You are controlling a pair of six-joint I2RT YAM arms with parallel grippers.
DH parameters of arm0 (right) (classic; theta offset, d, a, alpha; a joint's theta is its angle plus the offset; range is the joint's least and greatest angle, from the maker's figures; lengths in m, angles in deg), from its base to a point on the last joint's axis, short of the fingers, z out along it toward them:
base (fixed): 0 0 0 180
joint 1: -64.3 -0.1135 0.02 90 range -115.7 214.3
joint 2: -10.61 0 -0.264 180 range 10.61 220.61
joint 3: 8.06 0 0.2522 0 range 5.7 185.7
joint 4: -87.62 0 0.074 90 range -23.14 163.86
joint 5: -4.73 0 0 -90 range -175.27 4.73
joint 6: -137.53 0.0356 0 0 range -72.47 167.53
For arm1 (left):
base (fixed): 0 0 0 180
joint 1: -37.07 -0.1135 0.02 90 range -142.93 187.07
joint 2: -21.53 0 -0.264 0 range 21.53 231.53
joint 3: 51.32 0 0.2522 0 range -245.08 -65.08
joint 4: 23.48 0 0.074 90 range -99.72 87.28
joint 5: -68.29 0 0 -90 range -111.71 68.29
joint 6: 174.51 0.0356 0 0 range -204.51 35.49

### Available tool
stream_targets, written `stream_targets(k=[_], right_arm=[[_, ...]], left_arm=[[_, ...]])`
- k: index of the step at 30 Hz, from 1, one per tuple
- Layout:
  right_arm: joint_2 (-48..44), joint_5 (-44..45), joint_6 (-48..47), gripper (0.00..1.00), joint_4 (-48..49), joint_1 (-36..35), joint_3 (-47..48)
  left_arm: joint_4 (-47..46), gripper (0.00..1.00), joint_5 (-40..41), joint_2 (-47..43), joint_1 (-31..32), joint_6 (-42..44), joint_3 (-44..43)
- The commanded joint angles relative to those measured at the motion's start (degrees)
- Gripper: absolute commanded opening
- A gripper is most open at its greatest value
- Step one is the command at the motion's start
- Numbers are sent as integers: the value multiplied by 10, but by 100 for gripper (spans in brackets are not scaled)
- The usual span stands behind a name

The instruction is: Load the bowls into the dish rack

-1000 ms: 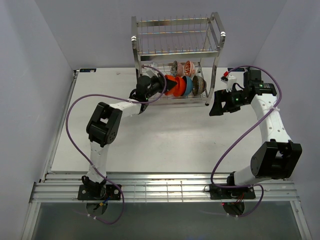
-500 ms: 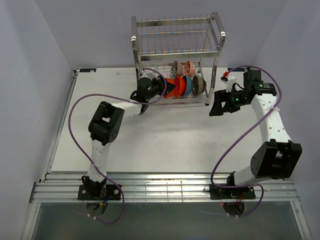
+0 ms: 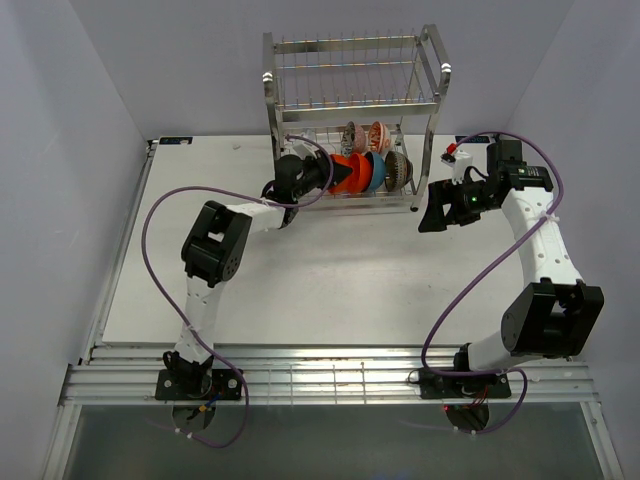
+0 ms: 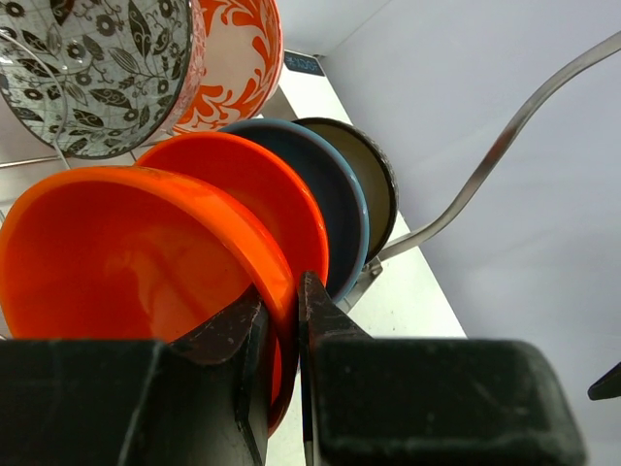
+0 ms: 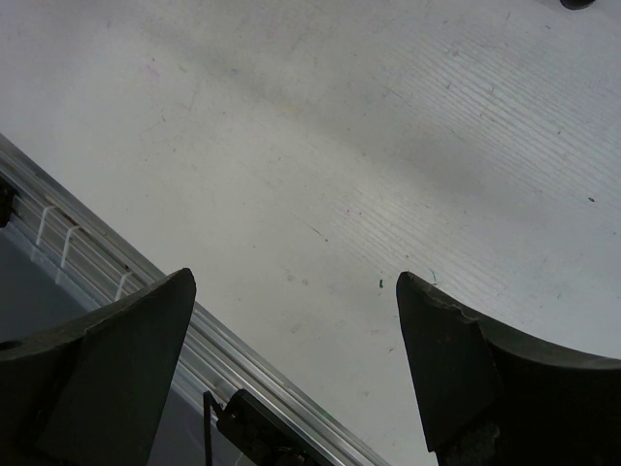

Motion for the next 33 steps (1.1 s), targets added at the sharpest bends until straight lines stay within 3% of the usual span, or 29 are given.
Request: stream_targets(k=[1, 11, 16, 21, 25, 33], right_arm=[[3, -9, -8, 90, -6, 2, -2], [6, -5, -9, 90, -6, 2, -2], [7, -6, -9, 90, -7, 2, -1], [7, -6, -9, 90, -7, 2, -2], [6, -7, -10, 90, -8, 2, -2], [5, -9, -10, 90, -8, 2, -5]], left_arm=[[-11, 0, -11, -1, -5, -6, -17], [-11, 0, -6, 13, -6, -20, -25], [-4, 6, -1, 14, -10, -25, -20], [6, 15, 10, 13, -12, -25, -19], [12, 30, 19, 12, -13, -26, -20], [22, 41, 27, 8, -15, -26, -19]])
